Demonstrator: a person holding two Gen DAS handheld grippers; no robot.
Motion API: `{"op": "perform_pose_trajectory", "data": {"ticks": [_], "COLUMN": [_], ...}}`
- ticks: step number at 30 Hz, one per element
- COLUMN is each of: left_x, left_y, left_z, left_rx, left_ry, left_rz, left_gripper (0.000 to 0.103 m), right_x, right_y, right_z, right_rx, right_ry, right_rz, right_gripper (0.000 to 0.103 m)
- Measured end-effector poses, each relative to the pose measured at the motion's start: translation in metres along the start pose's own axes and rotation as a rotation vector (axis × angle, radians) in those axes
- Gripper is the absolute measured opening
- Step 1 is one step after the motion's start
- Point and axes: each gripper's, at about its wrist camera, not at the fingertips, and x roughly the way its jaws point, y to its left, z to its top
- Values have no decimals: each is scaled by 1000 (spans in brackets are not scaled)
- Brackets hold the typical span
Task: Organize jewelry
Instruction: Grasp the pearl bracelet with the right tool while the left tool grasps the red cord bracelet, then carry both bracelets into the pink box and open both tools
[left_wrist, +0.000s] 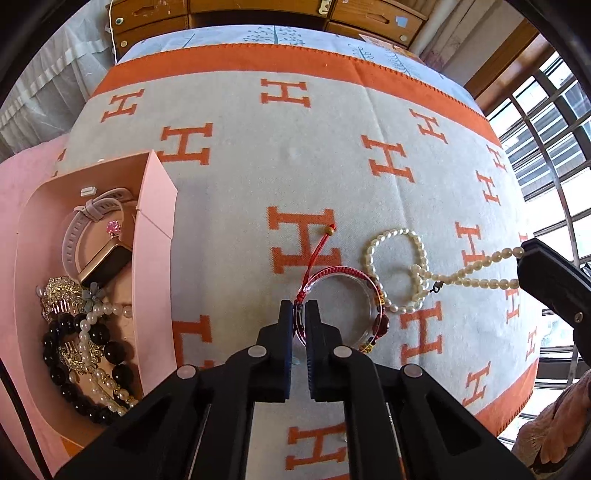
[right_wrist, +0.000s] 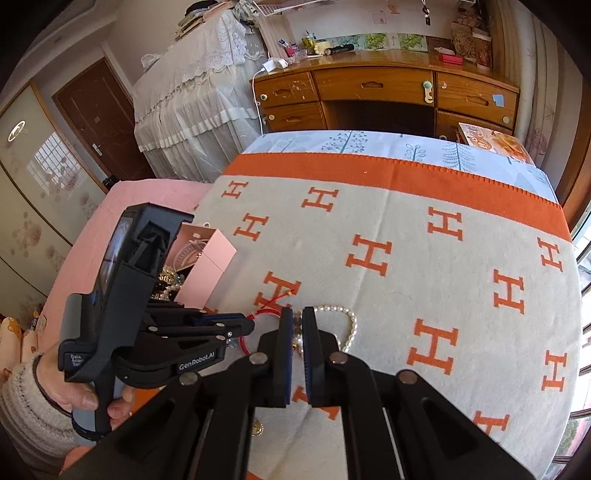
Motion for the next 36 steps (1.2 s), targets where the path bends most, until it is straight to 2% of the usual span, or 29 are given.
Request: {"op": "perform_pose_trajectory", "data": {"ticks": [4, 11, 15, 19, 22, 28, 36], "left_x": [-28, -100, -144, -169, -172, -144, -121], "left_y": [-5, 1, 29, 66, 92, 129, 152], "left_z": [-5, -12, -15, -18, -25, -43, -56], "left_rx": [4, 19, 0, -46, -91, -149, -179], "left_ry": [-63, -206, -294, -340, -342, -296, -261], "left_rz": [-42, -67, -40, 0, 15, 7, -33], "left_gripper": [4, 4, 4, 4, 4, 4, 4], "right_x": [-21, -60, -71, -75, -75, -66, -36], "right_y": [10, 38, 59, 80, 97, 131, 165], "right_z": [6, 20, 32, 45, 55, 67, 71], "right_rx": [-9, -23, -24, -24, -25, -38, -68], "right_ry": [-54, -178, -232, -274, -295, -307, -275], "right_rz": [6, 27, 42, 65, 89, 132, 112], "right_gripper": [5, 5, 5, 5, 5, 5, 5]}}
